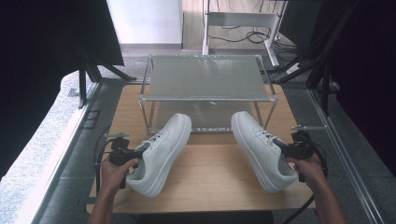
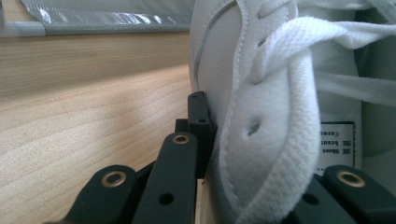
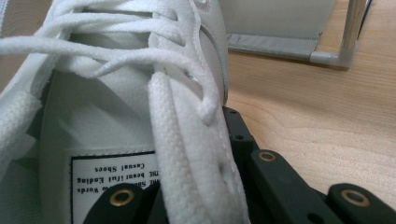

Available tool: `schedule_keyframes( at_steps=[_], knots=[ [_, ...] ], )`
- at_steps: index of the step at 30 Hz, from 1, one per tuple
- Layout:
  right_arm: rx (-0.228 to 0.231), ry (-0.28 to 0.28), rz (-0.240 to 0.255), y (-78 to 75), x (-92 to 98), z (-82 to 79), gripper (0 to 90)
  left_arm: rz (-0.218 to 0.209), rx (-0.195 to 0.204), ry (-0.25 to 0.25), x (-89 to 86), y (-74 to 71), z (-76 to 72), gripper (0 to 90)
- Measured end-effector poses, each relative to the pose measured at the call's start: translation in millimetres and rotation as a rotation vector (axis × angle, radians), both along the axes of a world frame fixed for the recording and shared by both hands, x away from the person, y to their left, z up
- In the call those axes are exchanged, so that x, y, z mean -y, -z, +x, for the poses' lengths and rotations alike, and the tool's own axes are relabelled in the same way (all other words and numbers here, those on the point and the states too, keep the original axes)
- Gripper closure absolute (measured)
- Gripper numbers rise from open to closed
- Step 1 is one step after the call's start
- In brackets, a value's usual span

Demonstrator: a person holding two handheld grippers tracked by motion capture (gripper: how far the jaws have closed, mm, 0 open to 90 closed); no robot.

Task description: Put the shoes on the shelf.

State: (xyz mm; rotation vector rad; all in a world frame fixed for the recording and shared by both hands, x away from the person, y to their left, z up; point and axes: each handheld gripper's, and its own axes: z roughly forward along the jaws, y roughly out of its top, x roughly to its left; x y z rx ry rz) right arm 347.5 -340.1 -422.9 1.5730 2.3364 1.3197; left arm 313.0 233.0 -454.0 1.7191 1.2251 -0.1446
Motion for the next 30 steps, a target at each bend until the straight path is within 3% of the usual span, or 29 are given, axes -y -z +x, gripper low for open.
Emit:
schedule_keyframes(
  at_steps=[17, 30],
  knots=[
    [0.014, -0.007, 0.002, -11.5, -3.0, 1.4, 87.5, 0.026, 0.020, 0.007, 4.3, -13.5, 1.2, 85.4],
    [0.036, -0.009, 0.023, -23.2, -4.6, 1.6, 87.5, 0.018, 0.044, 0.020, 10.1, -29.0, 4.3, 85.4]
  ],
)
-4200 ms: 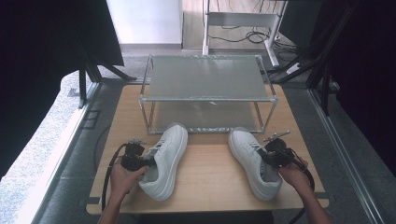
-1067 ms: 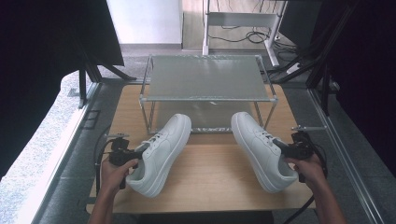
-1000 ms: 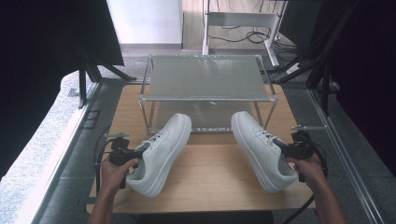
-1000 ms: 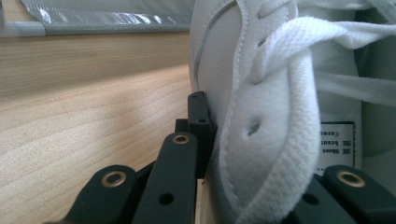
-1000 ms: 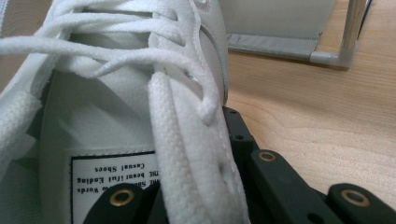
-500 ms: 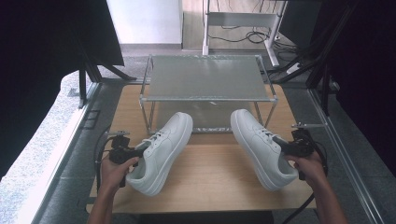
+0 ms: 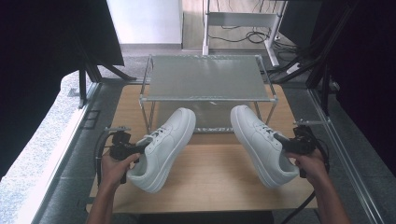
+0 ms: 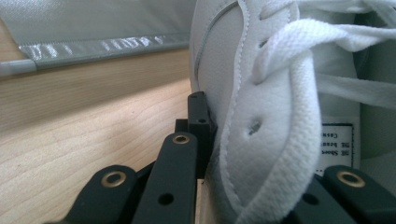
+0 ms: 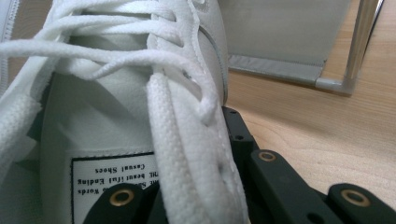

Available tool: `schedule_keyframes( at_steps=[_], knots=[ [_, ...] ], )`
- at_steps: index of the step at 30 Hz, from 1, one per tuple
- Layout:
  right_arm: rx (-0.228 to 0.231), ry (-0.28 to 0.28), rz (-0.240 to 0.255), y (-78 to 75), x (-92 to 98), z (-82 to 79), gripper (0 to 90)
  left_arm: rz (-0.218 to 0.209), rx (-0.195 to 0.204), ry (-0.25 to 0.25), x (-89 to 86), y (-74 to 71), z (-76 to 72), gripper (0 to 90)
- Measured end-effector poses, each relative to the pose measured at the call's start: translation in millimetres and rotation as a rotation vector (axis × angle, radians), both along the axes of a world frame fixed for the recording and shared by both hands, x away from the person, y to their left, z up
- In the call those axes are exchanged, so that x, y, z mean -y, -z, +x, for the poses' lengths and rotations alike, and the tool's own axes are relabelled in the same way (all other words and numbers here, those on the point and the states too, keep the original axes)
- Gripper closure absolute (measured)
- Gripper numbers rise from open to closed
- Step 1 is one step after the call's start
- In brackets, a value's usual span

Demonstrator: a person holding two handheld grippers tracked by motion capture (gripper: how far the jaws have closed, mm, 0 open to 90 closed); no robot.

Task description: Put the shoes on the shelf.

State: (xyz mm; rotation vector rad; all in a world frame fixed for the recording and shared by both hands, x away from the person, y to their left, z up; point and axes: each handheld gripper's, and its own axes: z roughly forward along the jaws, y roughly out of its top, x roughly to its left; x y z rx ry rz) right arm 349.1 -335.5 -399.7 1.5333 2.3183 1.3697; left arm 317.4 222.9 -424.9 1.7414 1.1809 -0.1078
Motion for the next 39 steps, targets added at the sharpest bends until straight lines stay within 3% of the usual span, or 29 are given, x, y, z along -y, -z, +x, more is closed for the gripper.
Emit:
schedule_keyframes(
  at_steps=[9, 23, 39],
  knots=[
    [0.012, -0.002, 0.012, -10.2, -0.6, -0.5, 87.6, -0.008, 0.021, 0.004, 3.4, -13.6, 3.1, 85.4],
    [0.070, -0.015, 0.076, -46.5, -6.0, 3.6, 87.6, -0.024, 0.090, 0.026, 18.5, -57.2, 14.0, 85.4],
    [0.081, -0.016, 0.079, -81.7, -22.1, 31.0, 87.6, -0.037, 0.085, 0.015, 30.7, -85.2, 47.3, 85.2]
  ],
)
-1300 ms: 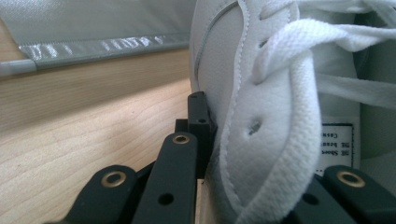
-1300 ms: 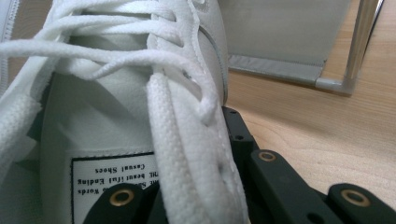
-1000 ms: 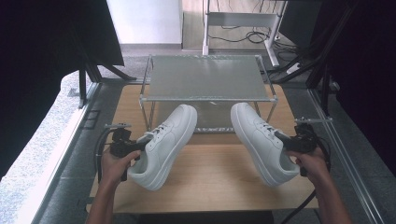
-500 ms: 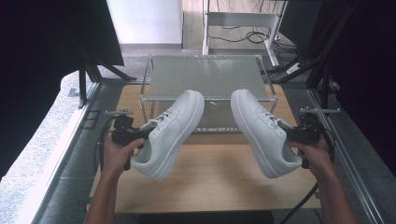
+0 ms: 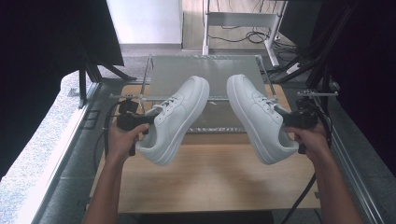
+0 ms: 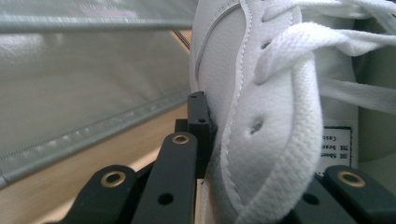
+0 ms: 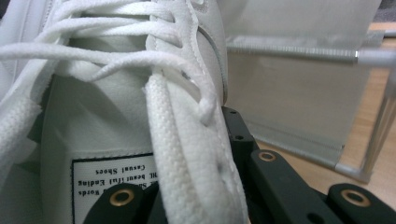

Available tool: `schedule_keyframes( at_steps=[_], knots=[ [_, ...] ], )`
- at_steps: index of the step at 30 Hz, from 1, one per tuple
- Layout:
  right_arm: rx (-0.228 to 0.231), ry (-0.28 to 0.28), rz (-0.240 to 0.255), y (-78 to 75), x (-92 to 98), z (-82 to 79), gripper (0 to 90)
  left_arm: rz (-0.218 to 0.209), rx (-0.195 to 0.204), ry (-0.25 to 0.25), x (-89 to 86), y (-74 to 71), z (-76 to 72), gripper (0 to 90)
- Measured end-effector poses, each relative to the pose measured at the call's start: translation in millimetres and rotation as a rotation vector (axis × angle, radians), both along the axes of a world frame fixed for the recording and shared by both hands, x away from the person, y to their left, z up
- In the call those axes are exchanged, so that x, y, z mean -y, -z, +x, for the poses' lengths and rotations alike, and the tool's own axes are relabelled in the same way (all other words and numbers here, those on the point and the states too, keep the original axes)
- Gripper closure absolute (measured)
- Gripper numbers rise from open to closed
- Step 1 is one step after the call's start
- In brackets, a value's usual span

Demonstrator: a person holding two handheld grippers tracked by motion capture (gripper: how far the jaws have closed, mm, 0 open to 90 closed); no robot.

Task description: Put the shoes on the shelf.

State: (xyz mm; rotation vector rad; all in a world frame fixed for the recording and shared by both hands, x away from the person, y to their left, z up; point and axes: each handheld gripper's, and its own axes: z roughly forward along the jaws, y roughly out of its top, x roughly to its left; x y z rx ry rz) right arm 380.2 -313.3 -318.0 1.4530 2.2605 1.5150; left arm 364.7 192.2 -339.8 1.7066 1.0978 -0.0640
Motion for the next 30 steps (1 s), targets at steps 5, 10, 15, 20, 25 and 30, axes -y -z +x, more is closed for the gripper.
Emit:
schedule_keyframes(
  at_steps=[5, 10, 15, 20, 25, 30],
  knots=[
    [-0.005, 0.007, -0.011, -12.0, -5.0, 13.3, 87.5, -0.004, -0.006, -0.011, 3.1, -6.5, 13.3, 85.2],
    [-0.006, 0.024, -0.037, -21.2, -9.4, 24.6, 87.6, 0.001, -0.009, -0.024, 5.1, -14.0, 25.2, 85.2],
    [-0.012, 0.033, -0.056, -25.3, -14.2, 34.1, 87.6, 0.001, -0.010, -0.035, 6.5, -20.0, 33.8, 85.3],
    [-0.015, 0.031, -0.064, -27.8, -20.6, 42.3, 87.6, 0.002, -0.014, -0.038, 10.9, -21.8, 40.5, 85.2],
    [-0.014, 0.038, -0.064, -30.5, -24.4, 49.7, 87.6, 0.007, -0.010, -0.045, 13.2, -25.9, 46.2, 85.2],
    [-0.012, 0.043, -0.069, -34.5, -27.3, 53.9, 87.6, -0.020, -0.020, -0.044, 14.8, -23.9, 51.5, 85.2]
  ],
)
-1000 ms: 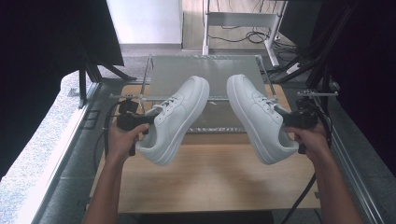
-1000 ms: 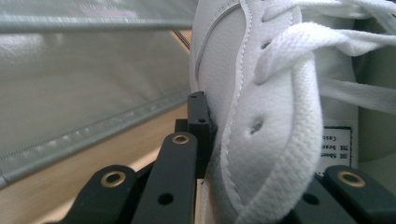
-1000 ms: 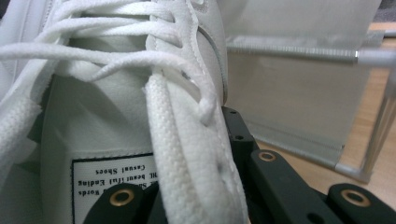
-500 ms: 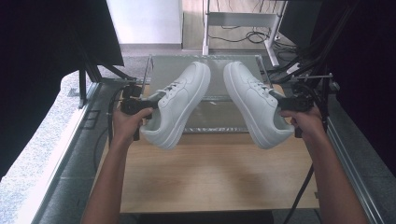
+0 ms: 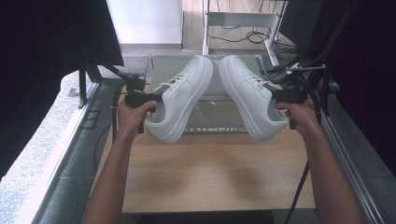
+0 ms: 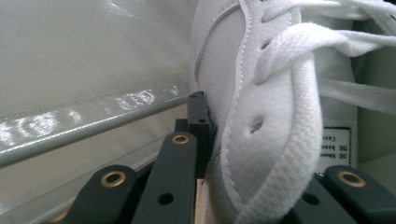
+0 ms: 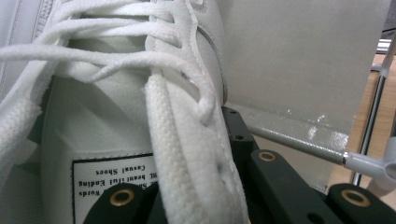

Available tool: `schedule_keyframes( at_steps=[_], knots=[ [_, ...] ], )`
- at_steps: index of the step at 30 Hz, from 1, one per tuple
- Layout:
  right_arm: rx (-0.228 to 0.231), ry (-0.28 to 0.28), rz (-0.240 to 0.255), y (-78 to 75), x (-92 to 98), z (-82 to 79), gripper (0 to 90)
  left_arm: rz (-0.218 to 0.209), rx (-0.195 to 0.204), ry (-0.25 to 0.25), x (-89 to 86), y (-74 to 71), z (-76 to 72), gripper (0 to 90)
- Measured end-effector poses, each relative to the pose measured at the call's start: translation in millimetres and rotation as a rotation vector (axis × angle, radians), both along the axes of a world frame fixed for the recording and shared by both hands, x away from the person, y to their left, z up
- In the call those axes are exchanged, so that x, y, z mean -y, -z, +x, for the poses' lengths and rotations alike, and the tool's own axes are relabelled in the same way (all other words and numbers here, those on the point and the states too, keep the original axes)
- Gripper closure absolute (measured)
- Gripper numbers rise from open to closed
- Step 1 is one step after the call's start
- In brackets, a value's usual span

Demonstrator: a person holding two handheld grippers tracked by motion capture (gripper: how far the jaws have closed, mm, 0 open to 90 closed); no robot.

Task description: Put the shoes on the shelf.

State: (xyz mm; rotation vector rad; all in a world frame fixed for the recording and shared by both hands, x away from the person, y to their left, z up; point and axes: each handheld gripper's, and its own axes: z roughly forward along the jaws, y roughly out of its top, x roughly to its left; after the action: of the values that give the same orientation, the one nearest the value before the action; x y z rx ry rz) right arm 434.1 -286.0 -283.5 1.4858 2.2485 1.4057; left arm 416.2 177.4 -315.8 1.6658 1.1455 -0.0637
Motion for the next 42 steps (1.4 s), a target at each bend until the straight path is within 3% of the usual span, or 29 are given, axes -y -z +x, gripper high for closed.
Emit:
schedule_keyframes(
  at_steps=[17, 28, 36, 42],
  knots=[
    [0.002, 0.031, 0.014, -7.6, -3.1, 14.1, 87.5, 0.031, 0.011, -0.020, 13.5, -13.4, 12.6, 85.0],
    [-0.005, 0.056, 0.016, -11.3, -6.9, 25.9, 87.5, 0.023, 0.010, -0.047, 17.2, -18.8, 24.5, 84.9],
    [-0.019, 0.081, 0.015, -12.5, -7.3, 36.9, 87.5, 0.002, -0.014, -0.080, 13.4, -16.9, 40.3, 84.9],
    [-0.028, 0.119, 0.024, -14.0, -10.2, 50.3, 87.5, 0.020, -0.039, -0.118, 13.5, -19.2, 57.9, 84.8]
  ],
)
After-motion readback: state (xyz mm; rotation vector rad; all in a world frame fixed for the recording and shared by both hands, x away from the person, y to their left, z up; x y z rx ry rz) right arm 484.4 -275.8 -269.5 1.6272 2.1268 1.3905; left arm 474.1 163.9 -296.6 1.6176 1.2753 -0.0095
